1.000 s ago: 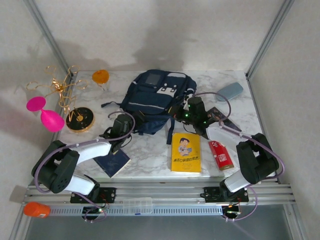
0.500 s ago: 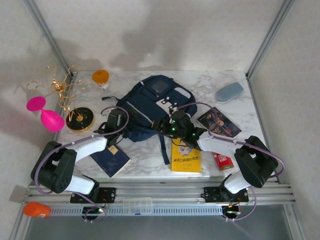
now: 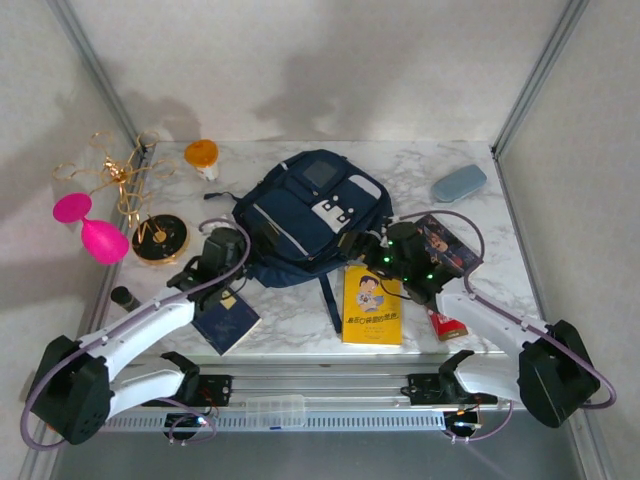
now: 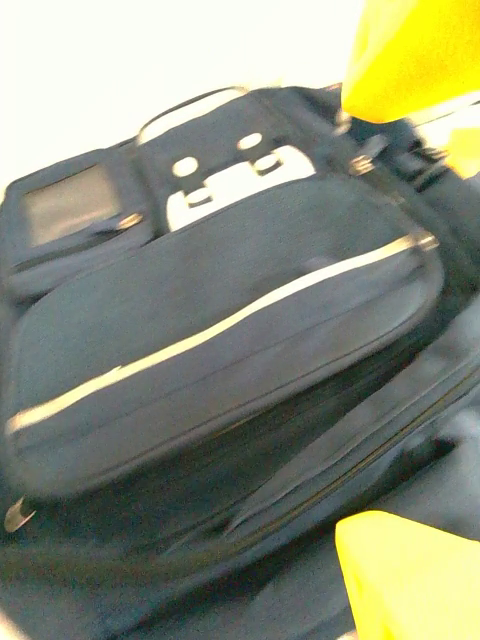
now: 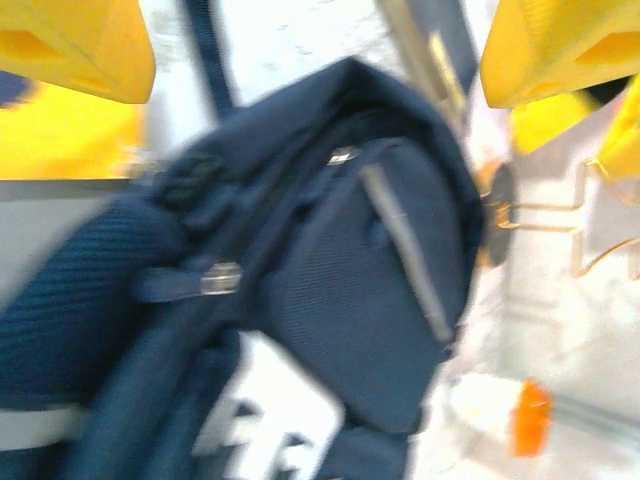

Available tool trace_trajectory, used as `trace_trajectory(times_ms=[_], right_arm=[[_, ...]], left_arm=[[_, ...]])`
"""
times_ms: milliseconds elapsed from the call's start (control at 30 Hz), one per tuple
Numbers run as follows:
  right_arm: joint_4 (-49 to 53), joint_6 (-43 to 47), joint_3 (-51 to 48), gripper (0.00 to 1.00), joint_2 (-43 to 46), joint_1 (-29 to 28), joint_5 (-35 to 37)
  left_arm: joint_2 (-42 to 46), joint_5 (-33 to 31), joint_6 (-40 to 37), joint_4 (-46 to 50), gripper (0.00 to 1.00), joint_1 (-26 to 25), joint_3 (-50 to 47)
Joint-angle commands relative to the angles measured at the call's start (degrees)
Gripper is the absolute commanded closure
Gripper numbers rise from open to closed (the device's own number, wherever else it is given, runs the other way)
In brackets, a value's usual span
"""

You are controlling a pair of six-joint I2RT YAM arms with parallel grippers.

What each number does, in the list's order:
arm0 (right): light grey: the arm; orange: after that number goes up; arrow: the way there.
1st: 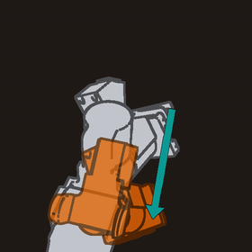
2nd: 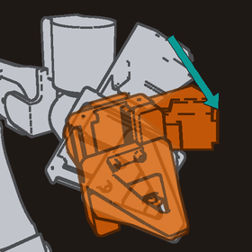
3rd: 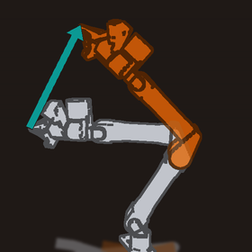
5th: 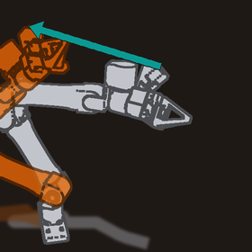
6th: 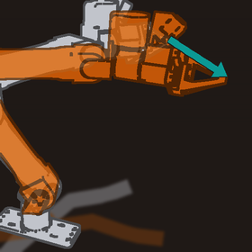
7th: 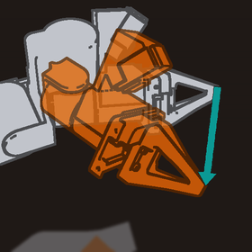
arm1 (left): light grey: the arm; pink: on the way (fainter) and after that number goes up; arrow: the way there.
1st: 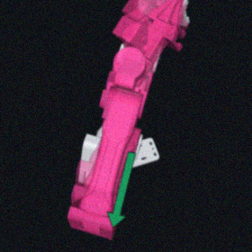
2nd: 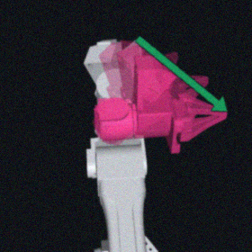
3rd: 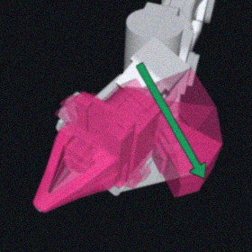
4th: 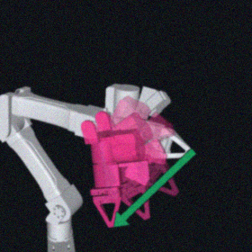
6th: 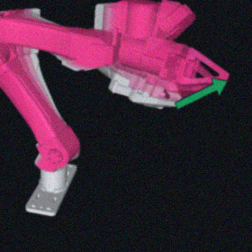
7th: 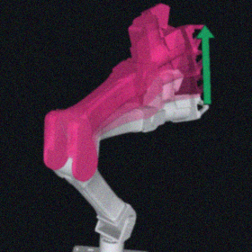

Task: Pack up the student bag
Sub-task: Rotate the student bag at the center of the table, then pick up the student bag from the center of the table.

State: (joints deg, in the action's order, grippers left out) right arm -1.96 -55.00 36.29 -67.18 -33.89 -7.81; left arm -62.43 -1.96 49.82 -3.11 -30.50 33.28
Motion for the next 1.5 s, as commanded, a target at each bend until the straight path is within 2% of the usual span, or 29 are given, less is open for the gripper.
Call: trace_trajectory(times_ms=[0,167,300,467,533,600,733,833,900,967,1167,1300,1467], right_arm=[[1.93,0.15,-2.63,0.12,0.19,4.00,-3.69],[-5.38,-0.36,-3.86,0.11,-6.41,9.50,-9.57],[-10.94,-0.19,-1.08,0.11,-13.09,9.71,-12.18],[-17.02,-0.94,1.65,0.25,-21.59,9.74,-12.24],[-19.37,-1.69,1.66,0.31,-23.56,10.13,-11.12],[-21.41,-1.50,2.49,0.40,-25.36,10.65,-11.54],[-23.54,-0.42,4.42,0.57,-27.21,10.72,-11.51],[-24.03,-0.26,5.23,0.80,-26.77,10.89,-11.76],[-23.79,0.09,5.53,0.91,-25.51,10.93,-12.02],[-22.23,0.65,5.96,0.99,-23.79,10.95,-11.46],[-20.31,-1.22,6.12,1.00,-16.83,10.42,-12.30],[-18.74,-3.02,4.54,1.00,-10.76,7.44,-7.64],[-18.13,-6.47,4.08,1.00,-7.86,4.01,-1.93]], left_arm=[[1.18,1.37,4.09,1.27,0.01,-6.77,-1.14],[-1.86,-2.12,8.35,-3.65,0.01,-16.77,-2.21],[-6.21,-2.26,10.69,-9.03,0.01,-19.60,-3.28],[-13.57,-1.91,11.08,-16.88,0.01,-20.39,-4.32],[-15.77,-3.91,9.88,-16.81,0.01,-20.39,-3.34],[-17.84,-5.75,8.72,-17.25,0.01,-20.09,-2.58],[-21.91,-4.46,7.07,-17.82,0.01,-17.49,-0.36],[-23.92,-4.97,5.45,-17.96,0.01,-15.51,1.22],[-24.95,-5.30,4.65,-17.34,0.01,-14.37,2.45],[-25.73,-5.76,3.72,-17.29,0.01,-13.61,3.42],[-29.34,-3.96,-0.77,-20.26,0.01,-8.99,6.93],[-30.89,-1.22,-6.74,-18.96,0.01,-4.92,12.63],[-28.25,-0.52,-14.57,-15.88,0.01,-3.39,16.64]])
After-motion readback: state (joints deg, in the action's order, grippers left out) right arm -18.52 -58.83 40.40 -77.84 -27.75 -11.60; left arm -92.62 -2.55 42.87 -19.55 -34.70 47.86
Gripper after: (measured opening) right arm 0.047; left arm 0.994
